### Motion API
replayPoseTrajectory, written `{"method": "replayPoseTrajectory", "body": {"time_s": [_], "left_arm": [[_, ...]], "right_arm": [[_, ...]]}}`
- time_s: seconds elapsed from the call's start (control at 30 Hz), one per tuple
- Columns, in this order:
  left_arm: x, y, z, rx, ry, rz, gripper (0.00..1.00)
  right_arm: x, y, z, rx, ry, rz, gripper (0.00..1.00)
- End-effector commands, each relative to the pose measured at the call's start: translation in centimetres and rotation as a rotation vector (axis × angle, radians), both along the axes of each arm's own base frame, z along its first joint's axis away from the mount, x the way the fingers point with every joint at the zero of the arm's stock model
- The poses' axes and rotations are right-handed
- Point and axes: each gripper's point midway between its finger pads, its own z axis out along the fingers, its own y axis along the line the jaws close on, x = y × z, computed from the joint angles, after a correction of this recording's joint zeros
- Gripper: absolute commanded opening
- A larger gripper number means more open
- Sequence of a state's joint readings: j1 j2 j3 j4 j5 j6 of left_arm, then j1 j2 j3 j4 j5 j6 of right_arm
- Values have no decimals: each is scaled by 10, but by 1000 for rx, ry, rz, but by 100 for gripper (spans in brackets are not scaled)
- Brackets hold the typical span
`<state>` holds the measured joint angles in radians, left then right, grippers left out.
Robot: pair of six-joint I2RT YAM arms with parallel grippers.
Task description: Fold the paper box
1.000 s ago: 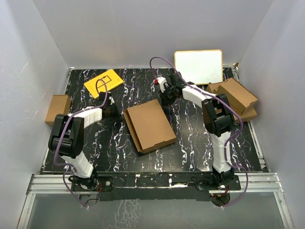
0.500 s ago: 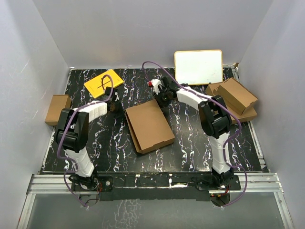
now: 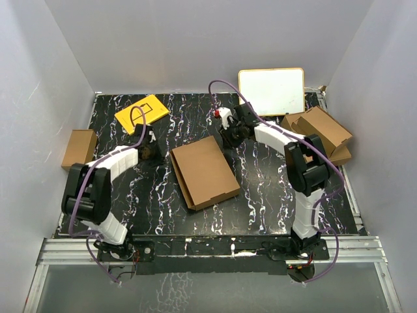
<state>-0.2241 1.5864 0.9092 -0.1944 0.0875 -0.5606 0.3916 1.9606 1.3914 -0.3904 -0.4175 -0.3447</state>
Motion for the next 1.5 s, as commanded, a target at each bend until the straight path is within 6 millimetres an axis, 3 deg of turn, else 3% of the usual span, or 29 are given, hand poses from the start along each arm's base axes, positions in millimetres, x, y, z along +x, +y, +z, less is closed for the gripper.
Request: {"method": "replayPoseTrajectory", "body": {"time_s": [0.0, 0.13, 0.3, 0.4, 0.47, 0.6, 0.7, 0.8, 0.9, 1.03, 1.17, 1.3, 1.47], "left_arm": [[26, 0, -4, 27, 12, -14, 13], [48, -11, -7, -1, 19, -28, 11], [73, -56, 12, -65, -18, -98, 9], [74, -71, 15, -51, -20, -137, 9], [70, -66, 14, -22, -16, -137, 10], [63, -34, 12, 44, -6, -92, 14], [56, -5, 22, 74, -24, -38, 17], [46, 9, 40, 87, -61, -16, 26], [28, 2, 51, 26, -75, -46, 28], [-16, -14, 60, -102, -77, -99, 26], [-81, -26, 60, -218, -45, -133, 21], [-146, -27, 40, -239, 75, -130, 18], [-188, -47, 33, -268, 156, -160, 12]], "right_arm": [[41, 18, 22, 43, -76, -9, 21], [51, 36, 17, 54, -48, 2, 17], [20, 89, 9, 42, -30, 106, 15], [12, 101, 12, 50, -32, 120, 15], [20, 93, 13, 22, -57, 96, 16], [40, 60, 22, 21, -76, 26, 20], [49, 31, 35, 36, -90, -15, 27], [44, 5, 47, 56, -93, -33, 32], [22, -6, 56, 95, -82, 0, 34], [-30, -13, 68, 162, -72, 105, 33], [-87, -30, 54, 146, -82, 233, 32], [-119, -47, 36, 78, -111, 350, 32], [-148, -49, 17, 61, -155, 557, 32]]}}
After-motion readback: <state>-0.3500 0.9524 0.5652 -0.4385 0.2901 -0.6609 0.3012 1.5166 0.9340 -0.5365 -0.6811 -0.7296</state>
